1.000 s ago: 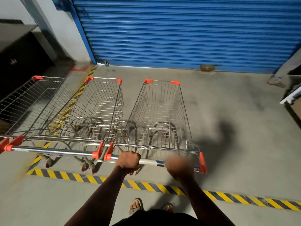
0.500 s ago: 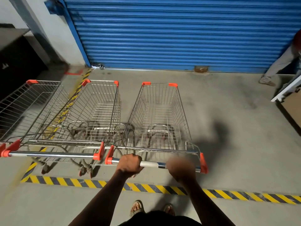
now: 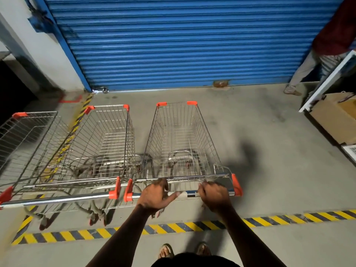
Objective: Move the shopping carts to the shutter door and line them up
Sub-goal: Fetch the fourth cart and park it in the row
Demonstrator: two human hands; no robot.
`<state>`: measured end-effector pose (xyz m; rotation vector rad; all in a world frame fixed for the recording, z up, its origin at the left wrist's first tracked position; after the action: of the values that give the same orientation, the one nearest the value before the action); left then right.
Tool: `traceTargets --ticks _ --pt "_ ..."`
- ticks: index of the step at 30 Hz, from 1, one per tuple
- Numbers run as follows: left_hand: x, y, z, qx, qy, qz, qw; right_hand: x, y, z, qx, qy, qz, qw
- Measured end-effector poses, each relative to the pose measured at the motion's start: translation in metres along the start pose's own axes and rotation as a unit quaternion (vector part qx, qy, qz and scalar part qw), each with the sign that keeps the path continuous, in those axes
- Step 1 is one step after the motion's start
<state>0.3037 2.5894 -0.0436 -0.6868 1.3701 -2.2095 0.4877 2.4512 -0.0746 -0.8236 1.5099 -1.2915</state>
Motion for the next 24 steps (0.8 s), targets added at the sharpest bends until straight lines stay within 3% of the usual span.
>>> traceTargets --ticks 3,6,11,14,18,24 --pt "-0.009 -0.006 0.019 0.008 0.030 0.021 0.999 0.009 -0.028 -0.005 0.003 -0.032 0.037 0.999" --pt "-0.025 -0.009 0.054 0.041 0.066 0.029 0.997 0.015 -0.067 0.006 0.019 0.000 0.077 0.997" --pt "-0.038 0.004 0.150 0.033 0.182 0.026 0.982 0.075 -0.099 0.070 -0.020 0.192 0.067 0.979" --pt "-0.020 0.020 0.222 0.063 0.226 -0.021 0.972 0.144 -0.121 0.103 0.002 0.270 0.060 0.961" --pt "0.019 0.070 0.320 0.054 0.339 0.014 0.939 0.261 -0.149 0.150 0.035 0.403 0.027 0.914" --pt "0.123 0.155 0.498 0.017 0.462 -0.065 0.884 0.479 -0.218 0.198 0.058 0.556 0.042 0.828"
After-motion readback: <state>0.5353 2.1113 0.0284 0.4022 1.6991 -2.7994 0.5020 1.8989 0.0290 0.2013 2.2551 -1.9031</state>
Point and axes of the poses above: each hand's wrist, its own x-axis away from the middle knuckle, its own y-axis out of the palm, z = x × y, the point moved 9 cm from there along -x, towards the middle knuckle, and after that the axes turned 6 degrees about -z, right-handed, at the moved point
